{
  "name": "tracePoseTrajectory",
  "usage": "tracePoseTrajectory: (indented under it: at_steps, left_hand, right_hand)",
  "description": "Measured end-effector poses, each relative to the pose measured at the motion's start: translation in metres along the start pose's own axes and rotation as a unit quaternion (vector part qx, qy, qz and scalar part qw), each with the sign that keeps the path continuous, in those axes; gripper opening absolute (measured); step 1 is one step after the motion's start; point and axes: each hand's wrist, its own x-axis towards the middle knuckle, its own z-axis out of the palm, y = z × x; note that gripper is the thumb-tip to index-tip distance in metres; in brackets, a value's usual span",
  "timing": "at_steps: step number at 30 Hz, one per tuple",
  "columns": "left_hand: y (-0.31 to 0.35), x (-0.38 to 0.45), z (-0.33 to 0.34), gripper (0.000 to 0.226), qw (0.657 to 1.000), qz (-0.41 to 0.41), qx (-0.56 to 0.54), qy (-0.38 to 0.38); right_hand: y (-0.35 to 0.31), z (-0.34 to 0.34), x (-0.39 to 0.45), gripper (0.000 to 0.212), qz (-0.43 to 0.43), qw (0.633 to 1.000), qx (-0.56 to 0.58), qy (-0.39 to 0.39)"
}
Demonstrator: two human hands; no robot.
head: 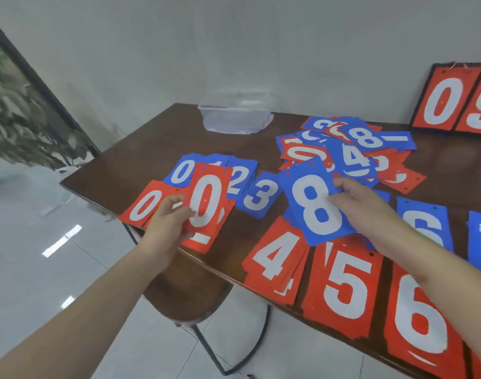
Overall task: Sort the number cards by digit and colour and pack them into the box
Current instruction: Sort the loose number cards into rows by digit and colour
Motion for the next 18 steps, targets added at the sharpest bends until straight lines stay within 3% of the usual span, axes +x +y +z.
tracePoseTrajectory:
  at_steps: [4, 6, 9, 12, 18]
  left_hand:
    - [0.002, 0.030, -0.027, 0.023, 1.000, -0.007, -0.004, 0.014]
    - [0.003, 0.048, -0.045, 0.021, 0.999, 0.006, 0.029, 0.031]
    - [0.004, 0.076, -0.076, 0.014, 0.996, 0.029, 0.072, 0.051]
    - [0.001, 0.106, -0.113, 0.017, 0.987, 0.061, 0.136, 0.063]
    - [-0.013, 0.165, -0.164, 0.018, 0.958, 0.089, 0.268, 0.049]
  right_hand:
    - [-0.017, 0.032, 0.009, 0.016, 0.017, 1.000, -0.016, -0.005]
    - [-0.029, 0.057, 0.016, 0.006, 0.032, 0.999, -0.015, -0.014]
    - [-0.047, 0.099, 0.026, 0.028, 0.055, 0.998, -0.014, -0.008]
    - [-0.055, 0.138, 0.041, 0.019, 0.068, 0.997, -0.028, 0.006]
    - [-0.060, 0.189, 0.070, 0.024, 0.108, 0.993, -0.040, 0.023]
